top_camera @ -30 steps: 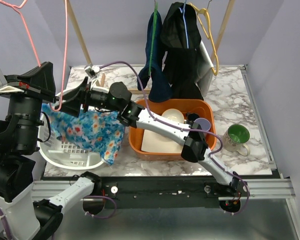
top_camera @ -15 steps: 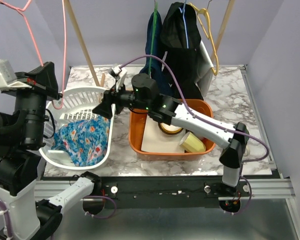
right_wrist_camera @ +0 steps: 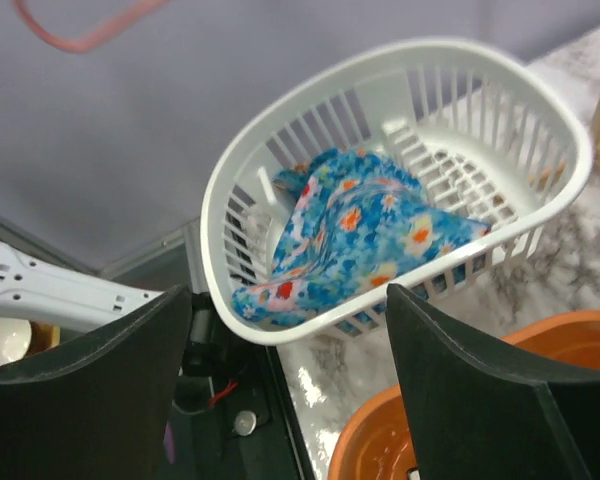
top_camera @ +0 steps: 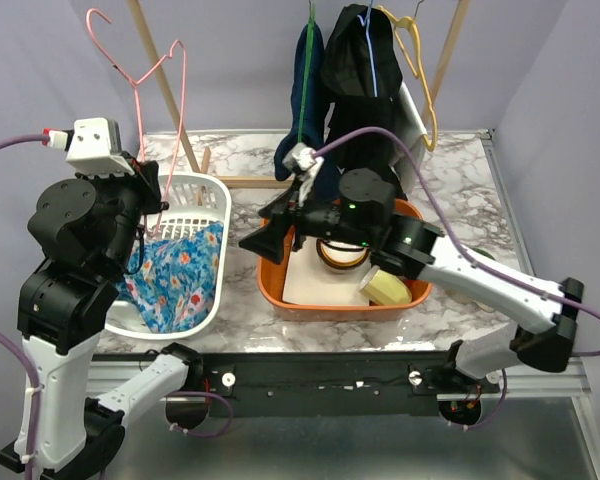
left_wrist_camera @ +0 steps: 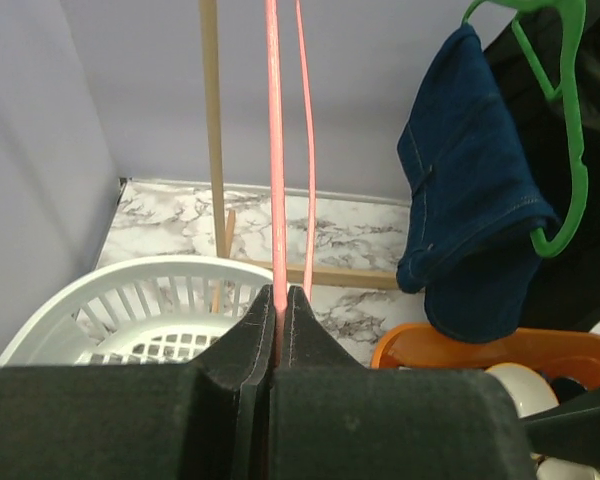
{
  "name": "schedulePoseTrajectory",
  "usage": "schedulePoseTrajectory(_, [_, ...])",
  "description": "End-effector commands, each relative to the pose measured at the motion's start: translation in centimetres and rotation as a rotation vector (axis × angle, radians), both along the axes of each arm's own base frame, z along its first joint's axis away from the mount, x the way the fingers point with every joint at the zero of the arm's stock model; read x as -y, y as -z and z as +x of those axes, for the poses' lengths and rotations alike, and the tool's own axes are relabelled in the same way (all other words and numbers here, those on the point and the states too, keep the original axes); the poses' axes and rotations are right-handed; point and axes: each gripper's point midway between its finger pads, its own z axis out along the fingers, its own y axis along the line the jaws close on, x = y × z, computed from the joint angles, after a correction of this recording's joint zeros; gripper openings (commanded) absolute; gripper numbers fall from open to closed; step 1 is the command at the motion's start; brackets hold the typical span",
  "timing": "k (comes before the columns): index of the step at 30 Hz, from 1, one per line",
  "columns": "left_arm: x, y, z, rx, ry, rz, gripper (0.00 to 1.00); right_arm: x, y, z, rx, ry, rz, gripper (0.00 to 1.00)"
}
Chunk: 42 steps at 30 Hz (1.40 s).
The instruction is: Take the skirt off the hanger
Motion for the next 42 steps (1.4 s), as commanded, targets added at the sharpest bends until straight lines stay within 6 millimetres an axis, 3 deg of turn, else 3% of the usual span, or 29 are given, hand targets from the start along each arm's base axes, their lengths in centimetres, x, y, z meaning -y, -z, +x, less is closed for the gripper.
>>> schedulePoseTrajectory(1, [-0.1,1.7,-0.1,-0.051,0.002,0.033,0.0,3.3,-4.6,-0.4,0.051,0.084,0.093,0.95])
schedulePoseTrajectory(3, [0.9,3.3,1.7,-0.114,0.02,0.074,0.0,4.3,-5.5,-0.7,0.03,0.101,0.108,1.0])
schedulePoseTrajectory(7, [2.7,4.8,4.9,-0.187,0.049,0.122,0.0,5.8,-8.1,-1.2,0.074,0.107,0.144,1.0])
schedulePoseTrajectory(15, [5.7,2.9,9.9,-0.123,0.123,0.175,0.0,9.7,-11.8,-3.4,0.089,0.108,0.319,1.0])
schedulePoseTrajectory(18, [5.0,2.3,11.8,-0.094,0.049,0.198,0.0,11.1,-12.5,-4.3,0.095,0.105,0.387,1.0])
schedulePoseTrajectory(25, [5.9,0.2,13.4,-0.02,0.075,0.219,0.0,14.0,-12.3,-4.2,0.143,0.182,0.415,1.0])
schedulePoseTrajectory(34, [4.9,-0.4,15.4,-0.023,-0.005,0.312,0.0,16.3,-12.3,-4.9,0.173,0.205,0.47,1.0])
schedulePoseTrajectory(37, [4.9,-0.4,16.7,-0.03,-0.024,0.339,0.0,17.0,-12.0,-4.6,0.161,0.236,0.472,1.0])
schedulePoseTrajectory(42, [4.0,2.0,19.1,-0.109,-0.074,0.357,0.0,17.2,-11.6,-4.6,0.159,0.244,0.478,1.0])
